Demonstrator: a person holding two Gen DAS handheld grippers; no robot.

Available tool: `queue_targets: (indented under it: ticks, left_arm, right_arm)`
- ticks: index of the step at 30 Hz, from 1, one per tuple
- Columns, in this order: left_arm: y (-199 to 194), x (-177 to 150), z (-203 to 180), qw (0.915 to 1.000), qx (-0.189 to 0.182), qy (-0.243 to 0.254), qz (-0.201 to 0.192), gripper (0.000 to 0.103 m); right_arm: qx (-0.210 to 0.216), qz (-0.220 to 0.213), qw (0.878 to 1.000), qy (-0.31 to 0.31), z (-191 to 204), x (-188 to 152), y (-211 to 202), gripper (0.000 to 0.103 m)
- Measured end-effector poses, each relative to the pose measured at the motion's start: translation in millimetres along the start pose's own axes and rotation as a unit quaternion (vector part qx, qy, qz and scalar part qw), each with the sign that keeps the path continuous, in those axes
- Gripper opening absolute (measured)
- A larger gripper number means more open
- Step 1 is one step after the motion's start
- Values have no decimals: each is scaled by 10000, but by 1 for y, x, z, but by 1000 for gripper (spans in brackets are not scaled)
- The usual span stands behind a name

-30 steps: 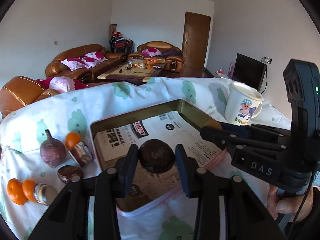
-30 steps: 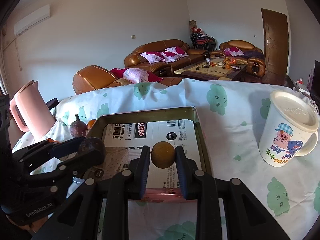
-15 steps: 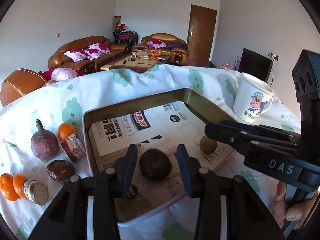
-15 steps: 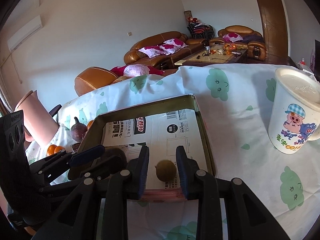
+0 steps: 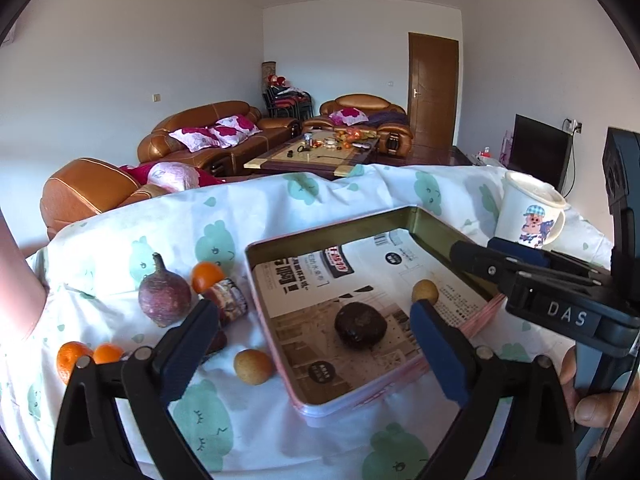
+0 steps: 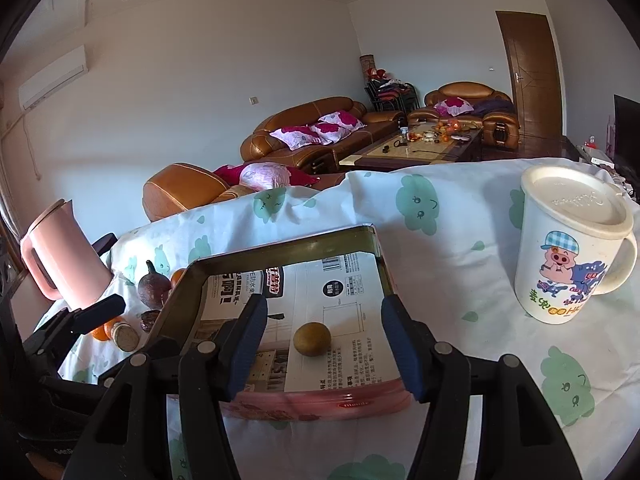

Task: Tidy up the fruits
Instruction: 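Lower the yellow fruit into the pink tin box and open the right gripper, then grasp another small yellow fruit with the right gripper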

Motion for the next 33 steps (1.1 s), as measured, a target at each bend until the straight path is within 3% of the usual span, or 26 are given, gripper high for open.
queue_targets:
  ticks: [13,26,33]
  left_arm:
    - [-28,-16,44,9987,510,-92,-12,103]
    - [-46,-24,100,9942,991,-402,79,103]
    - [-58,-24,155,9843,1569,-804,56,103]
  right_arm:
    - [-430,-189,9989,-88,14,-11,-15,61]
    - [-220,-142,9970,-724,80,-33,-29,61]
    - [35,-117,9894,-1444,127,-41,-31,61]
Point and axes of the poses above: each gripper's, at about its wrist camera, not at the fingertips, and y roughly the way its jaws point, z to its left, x to its top, the point moved 2 cm from there along y, roughly the way its jaws point, and after that the axes turned 7 degrees about -x, right-handed, at the moved point
